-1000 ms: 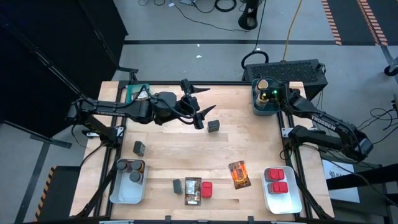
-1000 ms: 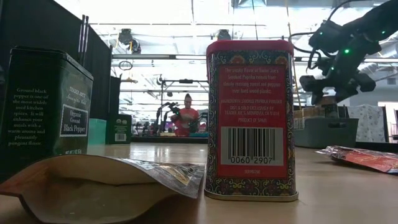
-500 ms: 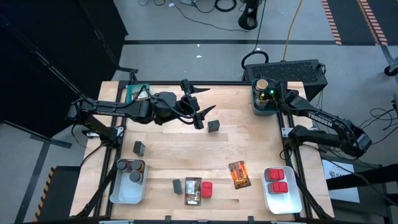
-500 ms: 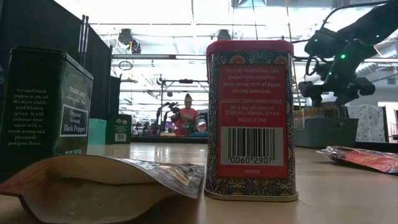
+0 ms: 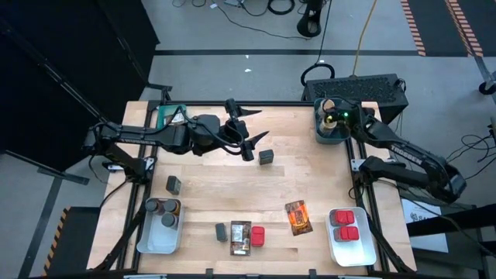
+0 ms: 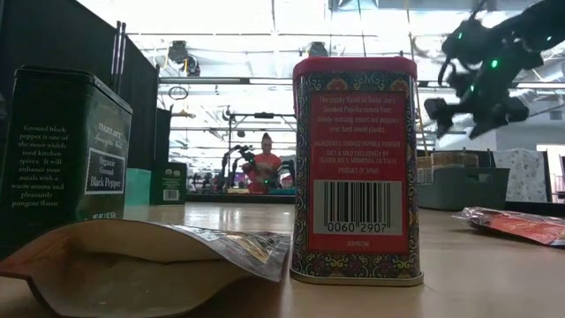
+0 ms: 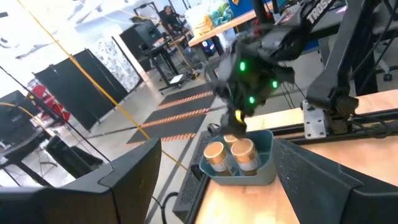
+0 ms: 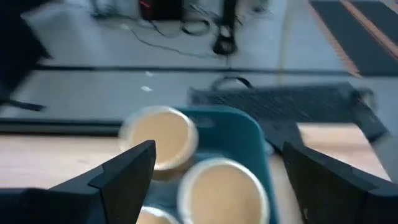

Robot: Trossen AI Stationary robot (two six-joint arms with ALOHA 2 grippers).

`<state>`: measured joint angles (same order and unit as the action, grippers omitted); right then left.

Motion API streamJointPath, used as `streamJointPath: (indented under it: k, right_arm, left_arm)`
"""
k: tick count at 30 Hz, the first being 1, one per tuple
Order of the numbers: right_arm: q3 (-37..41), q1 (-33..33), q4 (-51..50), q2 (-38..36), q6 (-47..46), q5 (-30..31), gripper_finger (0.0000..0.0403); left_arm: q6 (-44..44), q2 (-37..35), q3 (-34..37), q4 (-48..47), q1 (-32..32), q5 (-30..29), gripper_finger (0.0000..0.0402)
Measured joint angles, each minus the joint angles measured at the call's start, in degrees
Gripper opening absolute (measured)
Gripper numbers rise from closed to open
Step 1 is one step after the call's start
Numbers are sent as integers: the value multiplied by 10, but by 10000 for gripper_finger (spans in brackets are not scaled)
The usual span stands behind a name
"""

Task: Sort spices by type
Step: Put the top right black seasoning can into the gray bin

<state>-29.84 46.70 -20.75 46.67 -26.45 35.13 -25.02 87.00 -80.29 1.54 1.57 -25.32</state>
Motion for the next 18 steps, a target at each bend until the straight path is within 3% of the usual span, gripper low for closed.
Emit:
streamJointPath:
  k: [10, 18]
  right_arm:
    - [-26, -136, 64, -59, 81, -158, 315]
    - [-26, -289, 121, -48, 137, -163, 313]
  left_arm:
    - [73, 0, 0, -153, 29, 0, 306]
    - [149, 0, 0, -310, 50, 19, 306]
